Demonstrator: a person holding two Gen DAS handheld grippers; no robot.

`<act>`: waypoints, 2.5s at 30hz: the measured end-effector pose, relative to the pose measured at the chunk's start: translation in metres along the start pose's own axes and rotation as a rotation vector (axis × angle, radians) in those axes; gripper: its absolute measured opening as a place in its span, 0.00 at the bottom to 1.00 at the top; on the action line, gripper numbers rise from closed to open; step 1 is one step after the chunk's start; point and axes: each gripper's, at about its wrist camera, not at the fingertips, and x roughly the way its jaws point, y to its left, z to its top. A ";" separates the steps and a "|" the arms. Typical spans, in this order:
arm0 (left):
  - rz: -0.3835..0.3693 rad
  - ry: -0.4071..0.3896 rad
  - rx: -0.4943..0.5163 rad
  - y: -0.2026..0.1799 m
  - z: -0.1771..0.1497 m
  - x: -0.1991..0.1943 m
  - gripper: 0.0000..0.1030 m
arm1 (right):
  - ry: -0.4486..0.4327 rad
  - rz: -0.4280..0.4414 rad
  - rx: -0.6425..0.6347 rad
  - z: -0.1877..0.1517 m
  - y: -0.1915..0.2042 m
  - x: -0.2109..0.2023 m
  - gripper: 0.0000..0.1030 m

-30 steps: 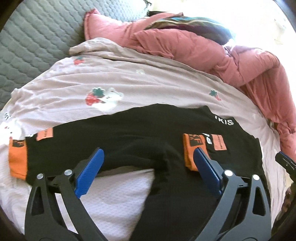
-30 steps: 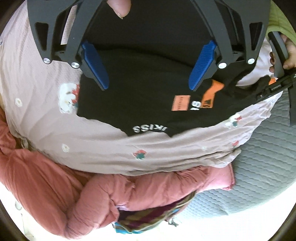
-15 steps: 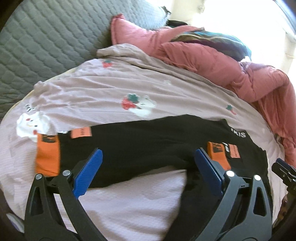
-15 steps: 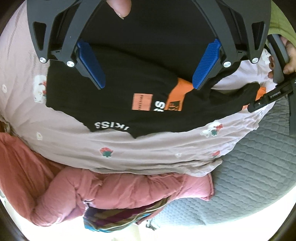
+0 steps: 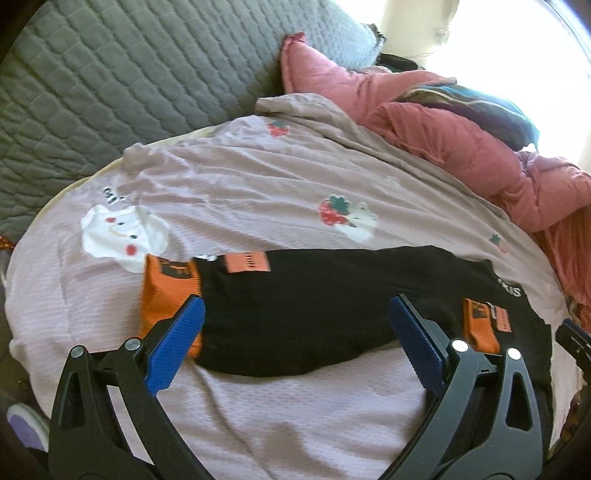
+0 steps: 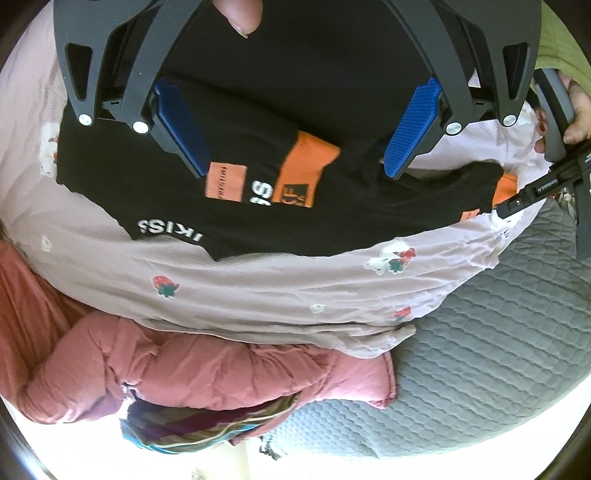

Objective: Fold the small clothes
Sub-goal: 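Move the open left gripper to the other sleeve's orange cuff, then grasp the other orange cuff with the left gripper and fold it across the shirt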

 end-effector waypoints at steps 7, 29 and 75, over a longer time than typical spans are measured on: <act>0.040 0.017 -0.050 0.026 -0.001 0.009 0.91 | 0.016 0.035 -0.044 0.008 0.025 0.016 0.92; 0.088 0.101 -0.185 0.075 -0.016 0.053 0.10 | 0.076 0.068 -0.008 -0.005 0.030 0.051 0.92; -0.627 0.180 0.303 -0.263 -0.038 0.016 0.07 | -0.071 -0.105 0.399 -0.067 -0.173 -0.058 0.92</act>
